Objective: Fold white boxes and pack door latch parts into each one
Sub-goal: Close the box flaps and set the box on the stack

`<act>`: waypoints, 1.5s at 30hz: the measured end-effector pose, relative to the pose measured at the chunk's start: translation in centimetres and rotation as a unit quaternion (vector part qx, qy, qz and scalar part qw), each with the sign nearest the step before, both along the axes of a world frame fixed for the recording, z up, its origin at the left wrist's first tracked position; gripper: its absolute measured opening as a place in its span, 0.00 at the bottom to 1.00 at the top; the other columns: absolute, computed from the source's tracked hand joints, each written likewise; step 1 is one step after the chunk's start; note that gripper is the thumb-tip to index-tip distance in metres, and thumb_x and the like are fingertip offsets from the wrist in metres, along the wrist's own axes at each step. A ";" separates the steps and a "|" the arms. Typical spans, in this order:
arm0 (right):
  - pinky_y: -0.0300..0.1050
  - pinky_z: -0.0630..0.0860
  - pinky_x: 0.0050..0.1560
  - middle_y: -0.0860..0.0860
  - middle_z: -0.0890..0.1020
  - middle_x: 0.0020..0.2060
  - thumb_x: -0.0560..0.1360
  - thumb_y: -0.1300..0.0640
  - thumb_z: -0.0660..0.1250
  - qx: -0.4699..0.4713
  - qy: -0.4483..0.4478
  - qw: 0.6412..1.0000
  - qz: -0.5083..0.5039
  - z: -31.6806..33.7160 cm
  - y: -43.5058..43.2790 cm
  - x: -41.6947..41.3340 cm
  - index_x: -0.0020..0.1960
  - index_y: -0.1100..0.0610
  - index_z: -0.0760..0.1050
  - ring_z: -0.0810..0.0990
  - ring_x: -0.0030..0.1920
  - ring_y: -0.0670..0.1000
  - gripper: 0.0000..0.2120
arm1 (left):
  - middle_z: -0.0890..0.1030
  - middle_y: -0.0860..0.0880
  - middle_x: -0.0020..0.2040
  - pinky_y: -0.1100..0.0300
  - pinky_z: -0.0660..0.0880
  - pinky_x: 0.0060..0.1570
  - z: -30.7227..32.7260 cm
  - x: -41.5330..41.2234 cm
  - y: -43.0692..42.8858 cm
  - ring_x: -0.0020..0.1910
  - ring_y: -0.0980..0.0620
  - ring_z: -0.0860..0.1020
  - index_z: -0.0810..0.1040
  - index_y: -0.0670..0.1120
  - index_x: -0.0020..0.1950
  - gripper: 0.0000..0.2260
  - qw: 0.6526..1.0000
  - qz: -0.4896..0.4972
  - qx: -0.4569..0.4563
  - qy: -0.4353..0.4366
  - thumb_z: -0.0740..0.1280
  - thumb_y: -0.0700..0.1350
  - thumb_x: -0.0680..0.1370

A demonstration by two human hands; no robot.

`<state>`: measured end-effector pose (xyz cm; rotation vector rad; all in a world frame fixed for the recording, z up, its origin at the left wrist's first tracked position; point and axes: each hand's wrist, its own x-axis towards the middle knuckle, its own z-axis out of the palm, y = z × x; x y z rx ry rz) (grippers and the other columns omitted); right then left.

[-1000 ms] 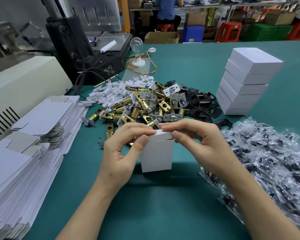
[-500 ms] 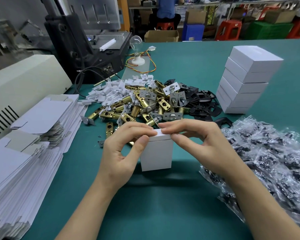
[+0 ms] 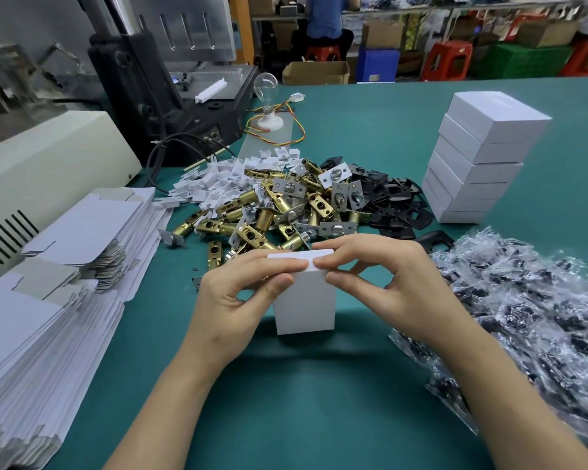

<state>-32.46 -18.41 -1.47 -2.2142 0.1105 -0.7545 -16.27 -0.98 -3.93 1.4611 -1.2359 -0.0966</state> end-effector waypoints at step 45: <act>0.39 0.80 0.41 0.45 0.83 0.54 0.66 0.44 0.76 0.190 -0.022 0.955 -0.226 5.2 -0.8 2.9 0.68 0.43 0.76 0.84 0.48 0.44 0.31 | 0.87 0.46 0.59 0.54 0.85 0.42 -0.8 -0.3 -1.9 0.54 0.42 0.87 0.67 0.55 0.79 0.25 0.920 -0.018 0.018 0.392 0.64 0.58 0.82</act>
